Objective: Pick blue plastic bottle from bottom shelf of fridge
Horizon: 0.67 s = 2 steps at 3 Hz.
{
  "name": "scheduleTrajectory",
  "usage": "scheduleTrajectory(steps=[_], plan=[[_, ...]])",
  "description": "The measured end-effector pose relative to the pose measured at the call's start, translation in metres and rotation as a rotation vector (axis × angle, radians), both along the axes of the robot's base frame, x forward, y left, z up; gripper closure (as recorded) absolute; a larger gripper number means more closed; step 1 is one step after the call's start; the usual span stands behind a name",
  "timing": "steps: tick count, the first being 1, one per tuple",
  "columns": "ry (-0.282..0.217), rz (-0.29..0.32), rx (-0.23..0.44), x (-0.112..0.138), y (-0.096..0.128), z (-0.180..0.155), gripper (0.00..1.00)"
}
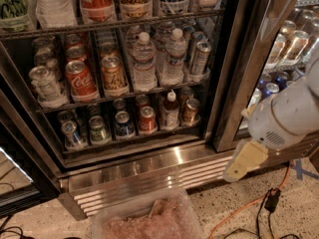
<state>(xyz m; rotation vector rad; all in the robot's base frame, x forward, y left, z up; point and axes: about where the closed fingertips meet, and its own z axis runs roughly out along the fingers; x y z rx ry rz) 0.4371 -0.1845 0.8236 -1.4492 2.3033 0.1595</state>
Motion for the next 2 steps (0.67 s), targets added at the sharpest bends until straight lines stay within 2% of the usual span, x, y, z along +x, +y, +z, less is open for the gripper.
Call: scheduleTrajectory(steps=[1,2], plan=[[-0.041,-0.016,0.001,0.0076,0.001,-0.0085,0.0],[-0.044,-0.017,0.001,0.0086,0.001,-0.0065,0.0]])
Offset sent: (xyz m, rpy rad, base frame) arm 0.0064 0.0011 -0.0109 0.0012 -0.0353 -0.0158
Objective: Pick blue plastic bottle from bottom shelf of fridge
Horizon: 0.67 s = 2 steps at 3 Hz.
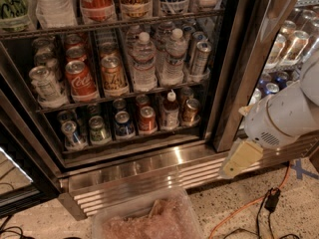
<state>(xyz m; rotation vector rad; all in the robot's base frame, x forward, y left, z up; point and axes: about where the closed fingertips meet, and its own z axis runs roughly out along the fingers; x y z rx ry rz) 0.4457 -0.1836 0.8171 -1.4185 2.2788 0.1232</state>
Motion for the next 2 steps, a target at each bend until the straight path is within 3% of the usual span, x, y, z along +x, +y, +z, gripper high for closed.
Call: scheduleTrajectory(steps=[1,2], plan=[[0.026,-0.013,0.021,0.001,0.002,-0.015,0.0],[0.102,-0.06,0.087,0.001,0.009,-0.066,0.0]])
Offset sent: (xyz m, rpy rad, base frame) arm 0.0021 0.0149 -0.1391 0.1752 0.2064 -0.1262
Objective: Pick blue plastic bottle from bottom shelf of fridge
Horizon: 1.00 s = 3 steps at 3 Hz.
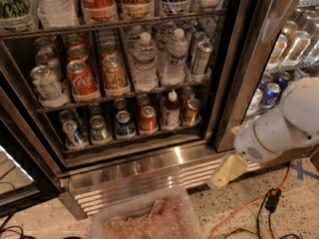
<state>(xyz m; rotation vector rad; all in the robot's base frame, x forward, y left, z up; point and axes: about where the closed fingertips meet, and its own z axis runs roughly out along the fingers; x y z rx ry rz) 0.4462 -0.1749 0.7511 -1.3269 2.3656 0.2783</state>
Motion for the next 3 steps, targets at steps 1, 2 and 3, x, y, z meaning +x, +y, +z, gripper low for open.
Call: scheduleTrajectory(steps=[1,2,3], plan=[[0.052,-0.06,0.081,-0.008,0.016,-0.064,0.0],[0.057,-0.118,0.127,-0.019,0.04,-0.115,0.0],[-0.006,-0.143,0.134,-0.005,0.04,-0.113,0.0]])
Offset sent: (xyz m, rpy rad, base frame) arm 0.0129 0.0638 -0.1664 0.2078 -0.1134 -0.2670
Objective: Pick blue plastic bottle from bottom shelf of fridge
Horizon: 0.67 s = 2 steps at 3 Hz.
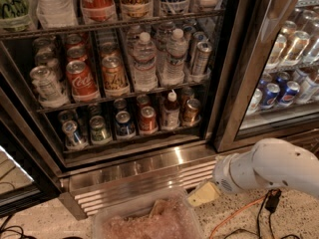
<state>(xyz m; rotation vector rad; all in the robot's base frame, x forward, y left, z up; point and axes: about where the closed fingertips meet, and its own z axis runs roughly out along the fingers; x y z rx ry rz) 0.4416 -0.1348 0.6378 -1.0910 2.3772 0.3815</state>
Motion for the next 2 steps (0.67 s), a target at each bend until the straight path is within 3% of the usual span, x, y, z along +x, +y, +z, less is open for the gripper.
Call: scheduleTrajectory(steps=[1,2], plan=[[0.0,0.0,0.0,0.0,0.0,0.0,0.0],[-0.041,-0.052,0.04,0.017,-0.002,0.003,0.0]])
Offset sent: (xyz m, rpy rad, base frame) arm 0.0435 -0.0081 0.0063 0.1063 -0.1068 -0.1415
